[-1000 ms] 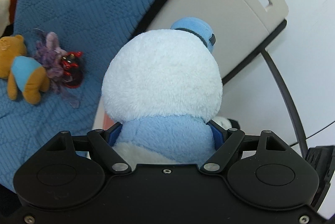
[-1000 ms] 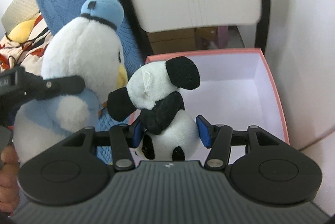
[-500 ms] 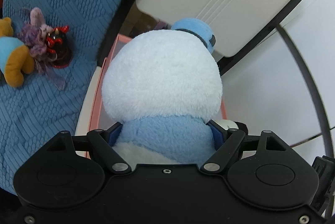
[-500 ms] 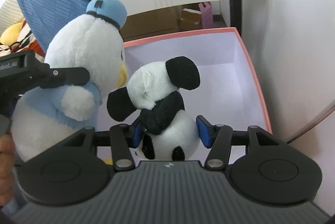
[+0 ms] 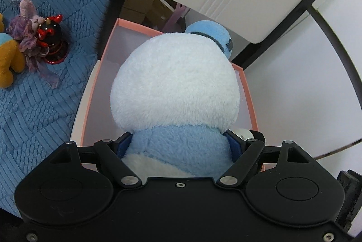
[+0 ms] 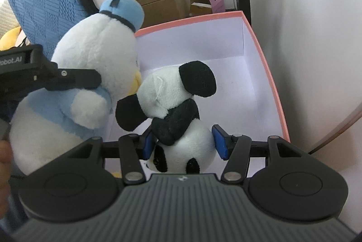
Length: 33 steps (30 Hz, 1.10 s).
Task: Organize objects
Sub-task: 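Carry penguin with left gripper while right gripper carries panda over pink box, then lower penguin into pink box and open left gripper while right releases panda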
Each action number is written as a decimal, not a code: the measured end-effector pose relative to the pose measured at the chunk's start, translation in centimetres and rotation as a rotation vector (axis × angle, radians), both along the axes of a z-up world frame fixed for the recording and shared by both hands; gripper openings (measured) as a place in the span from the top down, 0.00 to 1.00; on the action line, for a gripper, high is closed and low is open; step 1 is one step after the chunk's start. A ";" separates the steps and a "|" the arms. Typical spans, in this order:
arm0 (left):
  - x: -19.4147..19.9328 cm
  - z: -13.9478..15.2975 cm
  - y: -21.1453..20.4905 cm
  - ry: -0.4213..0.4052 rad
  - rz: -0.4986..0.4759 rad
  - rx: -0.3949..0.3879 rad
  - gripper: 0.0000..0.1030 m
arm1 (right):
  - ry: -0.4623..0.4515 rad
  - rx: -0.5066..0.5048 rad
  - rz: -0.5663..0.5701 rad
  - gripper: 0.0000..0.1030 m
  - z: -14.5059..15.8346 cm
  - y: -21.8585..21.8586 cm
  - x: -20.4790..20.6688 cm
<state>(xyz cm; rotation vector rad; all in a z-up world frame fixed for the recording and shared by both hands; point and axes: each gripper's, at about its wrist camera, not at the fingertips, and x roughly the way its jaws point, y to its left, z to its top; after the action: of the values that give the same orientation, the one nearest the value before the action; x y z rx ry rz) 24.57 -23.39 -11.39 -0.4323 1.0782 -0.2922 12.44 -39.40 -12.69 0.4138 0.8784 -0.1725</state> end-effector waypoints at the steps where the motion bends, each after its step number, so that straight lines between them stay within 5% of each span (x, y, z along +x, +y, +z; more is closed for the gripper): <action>1: 0.0 -0.2 -0.1 0.000 -0.001 -0.002 0.23 | 0.002 0.000 -0.005 0.45 -0.1 0.0 -0.1; 8: -0.2 -0.7 -1.3 -0.014 -0.039 0.046 0.22 | 0.003 0.046 -0.032 0.42 -0.7 -1.4 -0.4; 11: -0.5 0.0 -1.1 -0.050 -0.055 0.013 0.10 | 0.014 0.036 -0.033 0.30 -0.3 -1.8 -0.3; 14: -1.1 1.0 -0.8 -0.088 -0.057 0.026 0.07 | -0.008 0.020 -0.033 0.29 0.8 -1.6 -0.8; 33: -6.7 10.8 6.5 -0.281 -0.029 0.019 0.07 | -0.229 -0.048 -0.041 0.29 12.3 4.4 -4.4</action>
<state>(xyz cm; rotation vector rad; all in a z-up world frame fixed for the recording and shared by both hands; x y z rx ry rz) 17.87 -16.85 -0.62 -0.3470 0.8122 -0.3572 8.02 -34.99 -0.40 0.3988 0.6396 -0.1800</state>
